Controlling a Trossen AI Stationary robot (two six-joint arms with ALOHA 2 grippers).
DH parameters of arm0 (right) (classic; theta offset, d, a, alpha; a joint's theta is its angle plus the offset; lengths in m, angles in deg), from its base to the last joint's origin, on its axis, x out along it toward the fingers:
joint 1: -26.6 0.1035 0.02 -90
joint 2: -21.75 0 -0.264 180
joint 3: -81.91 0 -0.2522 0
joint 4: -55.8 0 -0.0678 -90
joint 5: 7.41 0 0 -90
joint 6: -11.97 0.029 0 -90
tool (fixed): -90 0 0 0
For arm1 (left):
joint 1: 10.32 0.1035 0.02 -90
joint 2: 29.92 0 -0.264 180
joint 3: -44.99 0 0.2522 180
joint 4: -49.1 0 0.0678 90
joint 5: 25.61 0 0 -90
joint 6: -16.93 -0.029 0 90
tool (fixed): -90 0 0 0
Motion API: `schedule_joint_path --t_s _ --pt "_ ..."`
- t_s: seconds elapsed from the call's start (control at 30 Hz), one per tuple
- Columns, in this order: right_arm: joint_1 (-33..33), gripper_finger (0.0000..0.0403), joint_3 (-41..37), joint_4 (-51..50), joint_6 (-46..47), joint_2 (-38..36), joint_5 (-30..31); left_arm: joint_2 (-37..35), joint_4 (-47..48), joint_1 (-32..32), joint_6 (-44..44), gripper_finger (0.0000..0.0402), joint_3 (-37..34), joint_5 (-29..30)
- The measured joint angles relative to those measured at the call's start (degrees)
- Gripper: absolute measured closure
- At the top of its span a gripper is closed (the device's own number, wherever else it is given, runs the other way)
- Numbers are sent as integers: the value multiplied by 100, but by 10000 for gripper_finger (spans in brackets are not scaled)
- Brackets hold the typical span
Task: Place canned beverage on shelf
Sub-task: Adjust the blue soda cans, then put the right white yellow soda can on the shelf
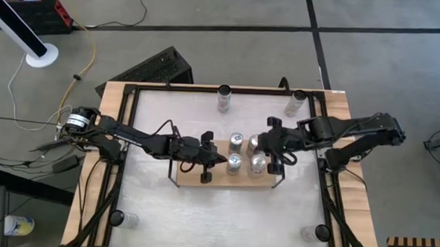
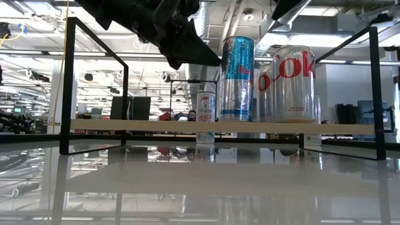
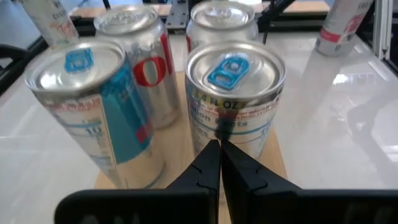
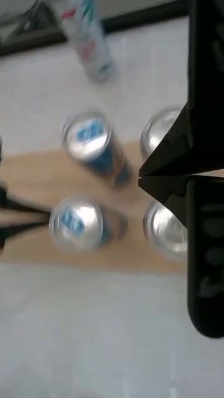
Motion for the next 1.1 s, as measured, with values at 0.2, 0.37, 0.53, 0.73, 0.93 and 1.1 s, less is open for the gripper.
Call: schedule_joint_path --t_s 0.2,0.37,0.53,0.73,0.93,1.1 --pt "-556 381 0 -122 92 -45 121 0 -123 0 -44 401 2 -19" --pt "-1011 381 2 -207 199 -186 138 0 -48 0 -63 401 2 -3" --pt "-1300 381 0 -322 335 -274 143 0 112 0 -57 401 4 0" --pt "-1742 381 0 -388 529 -355 200 -306 604 0 -61 401 7 52" --pt "-2438 381 -2 -382 604 -396 206 -1127 1226 0 -69 401 7 204" --pt "-3033 377 -2 -393 606 -461 206 -1918 1624 0 -215 401 7 208"
